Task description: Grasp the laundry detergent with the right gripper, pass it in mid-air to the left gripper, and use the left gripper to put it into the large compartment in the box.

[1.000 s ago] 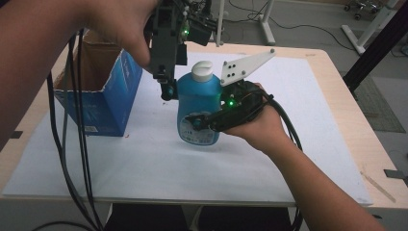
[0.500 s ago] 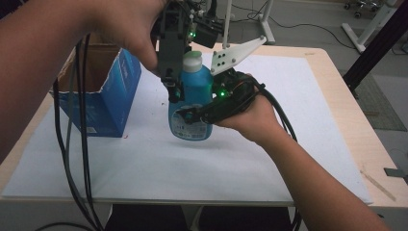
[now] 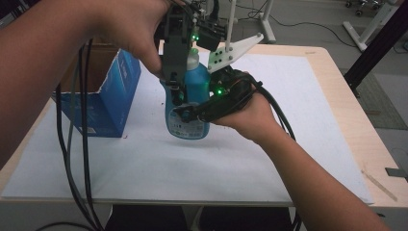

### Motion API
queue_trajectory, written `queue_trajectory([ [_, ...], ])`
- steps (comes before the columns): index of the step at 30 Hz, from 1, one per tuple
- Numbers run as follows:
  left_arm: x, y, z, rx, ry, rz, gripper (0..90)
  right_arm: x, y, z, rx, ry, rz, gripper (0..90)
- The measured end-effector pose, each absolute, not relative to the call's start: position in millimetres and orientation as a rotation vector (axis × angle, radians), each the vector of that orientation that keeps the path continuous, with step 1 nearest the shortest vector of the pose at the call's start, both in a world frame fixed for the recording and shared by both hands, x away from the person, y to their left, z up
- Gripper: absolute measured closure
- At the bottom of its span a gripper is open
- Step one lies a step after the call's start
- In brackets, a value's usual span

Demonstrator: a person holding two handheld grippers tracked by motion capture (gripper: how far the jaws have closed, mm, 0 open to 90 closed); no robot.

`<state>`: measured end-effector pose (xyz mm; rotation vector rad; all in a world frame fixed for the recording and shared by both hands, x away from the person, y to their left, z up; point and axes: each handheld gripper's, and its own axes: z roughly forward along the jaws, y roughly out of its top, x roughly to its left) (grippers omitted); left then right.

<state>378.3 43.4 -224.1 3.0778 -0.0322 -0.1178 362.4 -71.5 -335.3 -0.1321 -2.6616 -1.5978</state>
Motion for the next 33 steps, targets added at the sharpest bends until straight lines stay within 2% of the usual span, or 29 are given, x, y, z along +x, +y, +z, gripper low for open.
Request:
queue_trajectory([
  [12, 379.6, 42.3, -227.2, 3.076, -0.025, -0.104, 3.2, 363.7, -71.7, -336.2, -0.145, -2.668, -1.601, 46.7],
  [14, 379.6, 42.8, -226.5, 3.072, -0.026, -0.11, 9.3, 363.6, -71.6, -336.4, -0.146, -2.669, -1.601, 46.6],
  [22, 380.1, 43.2, -227.3, 3.081, -0.03, -0.1, 9.8, 363.9, -71.1, -336.8, -0.147, -2.667, -1.602, 46.7],
  [28, 379.3, 42.3, -227.2, 3.079, -0.036, -0.106, 15.9, 363.0, -70.9, -336.2, -0.154, -2.666, -1.605, 46.6],
  [33, 379.2, 42.1, -227.0, 3.08, -0.035, -0.097, 16.4, 362.5, -71.1, -335.8, -0.157, -2.671, -1.608, 46.7],
])
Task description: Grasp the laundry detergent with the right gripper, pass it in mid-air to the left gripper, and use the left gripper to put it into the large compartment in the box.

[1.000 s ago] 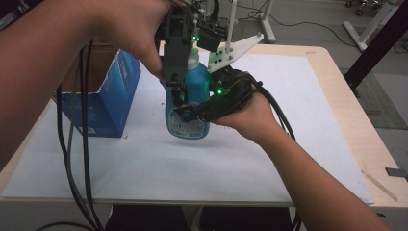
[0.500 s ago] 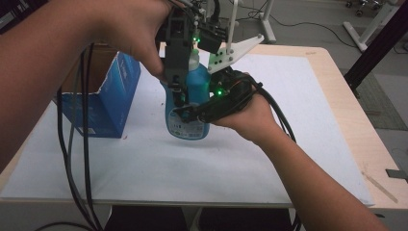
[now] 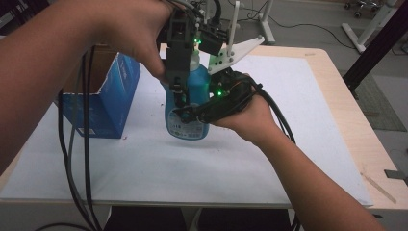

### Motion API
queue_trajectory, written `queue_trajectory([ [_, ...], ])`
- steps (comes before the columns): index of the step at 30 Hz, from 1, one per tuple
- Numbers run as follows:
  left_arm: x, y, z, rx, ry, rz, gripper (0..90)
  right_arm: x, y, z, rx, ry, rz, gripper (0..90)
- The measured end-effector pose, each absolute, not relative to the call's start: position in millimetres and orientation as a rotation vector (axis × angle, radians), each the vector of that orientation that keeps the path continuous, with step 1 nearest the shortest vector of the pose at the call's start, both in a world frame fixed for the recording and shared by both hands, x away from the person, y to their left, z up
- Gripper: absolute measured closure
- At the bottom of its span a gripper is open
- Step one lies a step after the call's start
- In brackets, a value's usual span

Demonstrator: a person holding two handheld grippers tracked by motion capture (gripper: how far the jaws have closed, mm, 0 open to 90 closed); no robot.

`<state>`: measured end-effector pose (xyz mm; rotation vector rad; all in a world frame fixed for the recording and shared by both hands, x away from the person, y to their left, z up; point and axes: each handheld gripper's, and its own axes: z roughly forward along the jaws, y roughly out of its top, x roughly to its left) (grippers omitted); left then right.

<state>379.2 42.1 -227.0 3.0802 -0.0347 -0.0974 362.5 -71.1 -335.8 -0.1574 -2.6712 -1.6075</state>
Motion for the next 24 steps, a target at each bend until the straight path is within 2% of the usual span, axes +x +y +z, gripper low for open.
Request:
queue_trajectory([
  [16, 378.5, 42.1, -225.7, 3.078, -0.032, -0.096, 22.4, 361.9, -70.2, -335.6, -0.146, -2.666, -1.614, 46.7],
  [24, 378.6, 40.2, -224.1, 3.083, -0.046, -0.103, 29.1, 362.0, -70.3, -335.5, -0.15, -2.671, -1.614, 46.7],
])
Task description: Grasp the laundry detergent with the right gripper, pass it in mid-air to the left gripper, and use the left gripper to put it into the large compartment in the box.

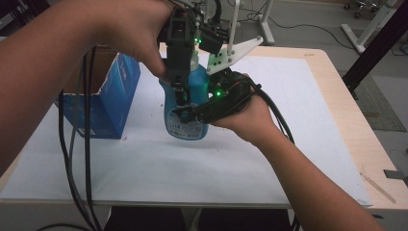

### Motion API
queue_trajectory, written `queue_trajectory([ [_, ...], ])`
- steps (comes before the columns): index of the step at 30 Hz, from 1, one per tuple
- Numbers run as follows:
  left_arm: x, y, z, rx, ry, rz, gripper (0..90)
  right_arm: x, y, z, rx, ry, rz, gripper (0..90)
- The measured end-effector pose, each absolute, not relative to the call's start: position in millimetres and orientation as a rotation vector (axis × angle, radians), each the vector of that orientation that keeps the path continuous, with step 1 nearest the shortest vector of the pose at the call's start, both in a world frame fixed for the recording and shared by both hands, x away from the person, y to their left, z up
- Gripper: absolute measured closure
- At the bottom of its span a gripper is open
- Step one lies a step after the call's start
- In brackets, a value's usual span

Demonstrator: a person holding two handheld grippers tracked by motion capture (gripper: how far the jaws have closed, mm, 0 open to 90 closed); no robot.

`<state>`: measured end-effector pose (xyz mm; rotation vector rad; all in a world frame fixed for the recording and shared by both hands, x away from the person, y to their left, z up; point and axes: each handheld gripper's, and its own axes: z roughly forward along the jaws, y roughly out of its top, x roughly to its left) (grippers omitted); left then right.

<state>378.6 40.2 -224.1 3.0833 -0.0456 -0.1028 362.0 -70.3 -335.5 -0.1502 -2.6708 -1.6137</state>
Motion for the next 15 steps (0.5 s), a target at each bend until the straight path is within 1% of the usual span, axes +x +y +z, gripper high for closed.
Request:
queue_trajectory([
  [8, 378.4, 39.8, -224.9, 3.087, -0.041, -0.106, 29.2, 361.8, -70.4, -335.0, -0.151, -2.672, -1.619, 46.7],
  [10, 378.5, 39.9, -224.7, 3.087, -0.042, -0.107, 31.3, 361.6, -70.1, -335.2, -0.15, -2.67, -1.618, 46.7],
  [15, 378.5, 40.4, -225.1, 3.086, -0.035, -0.102, 31.6, 361.6, -69.2, -335.5, -0.146, -2.668, -1.621, 46.8],
])
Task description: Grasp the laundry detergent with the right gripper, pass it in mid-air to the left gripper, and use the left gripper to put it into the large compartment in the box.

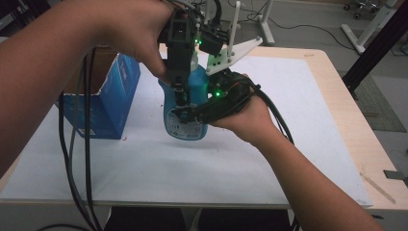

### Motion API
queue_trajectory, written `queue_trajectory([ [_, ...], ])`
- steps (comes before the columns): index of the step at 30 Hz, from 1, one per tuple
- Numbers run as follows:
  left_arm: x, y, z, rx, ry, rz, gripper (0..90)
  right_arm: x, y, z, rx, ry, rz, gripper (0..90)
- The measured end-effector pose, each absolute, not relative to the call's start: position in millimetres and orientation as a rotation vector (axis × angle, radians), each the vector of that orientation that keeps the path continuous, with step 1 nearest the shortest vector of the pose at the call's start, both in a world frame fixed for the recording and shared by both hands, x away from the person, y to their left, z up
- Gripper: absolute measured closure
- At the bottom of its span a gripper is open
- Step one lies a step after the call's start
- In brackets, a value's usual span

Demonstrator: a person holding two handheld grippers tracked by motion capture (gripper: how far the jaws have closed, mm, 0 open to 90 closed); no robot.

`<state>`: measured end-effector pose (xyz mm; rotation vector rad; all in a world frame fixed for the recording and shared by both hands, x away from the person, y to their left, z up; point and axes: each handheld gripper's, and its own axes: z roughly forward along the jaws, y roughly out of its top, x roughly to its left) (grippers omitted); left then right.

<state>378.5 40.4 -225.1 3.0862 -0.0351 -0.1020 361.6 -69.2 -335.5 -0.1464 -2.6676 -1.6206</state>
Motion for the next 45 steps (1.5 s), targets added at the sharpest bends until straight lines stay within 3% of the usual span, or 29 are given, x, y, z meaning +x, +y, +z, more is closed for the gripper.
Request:
queue_trajectory([
  [4, 378.2, 40.3, -225.2, 3.082, -0.041, -0.115, 36.7, 361.8, -69.4, -335.6, -0.149, -2.67, -1.62, 46.8],
  [18, 375.6, 39.8, -227.2, 3.089, -0.051, -0.12, 37.9, 360.6, -69.1, -336.4, -0.116, -2.686, -1.602, 45.0],
  [32, 380.7, 52.1, -221.7, 3.098, 0.017, -0.132, 37.9, 356.1, -103.1, -335.5, -0.209, -2.764, -1.561, 13.3],
  [40, 382.5, 60.3, -211.4, 3.086, 0.101, -0.123, 37.8, 356.8, -123.9, -327.7, -0.24, -2.855, -1.451, 11.1],
  [41, 383.2, 61.6, -209.7, 3.088, 0.115, -0.127, 37.8, 357.0, -126.5, -326.2, -0.242, -2.867, -1.437, 10.0],
  [42, 383.9, 62.9, -208.2, 3.086, 0.13, -0.127, 37.8, 357.3, -128.7, -324.6, -0.252, -2.882, -1.419, 2.3],
  [45, 385.8, 67.5, -202.6, 3.077, 0.202, -0.131, 37.8, 357.4, -134.4, -319.4, -0.27, -2.941, -1.344, 1.1],
])
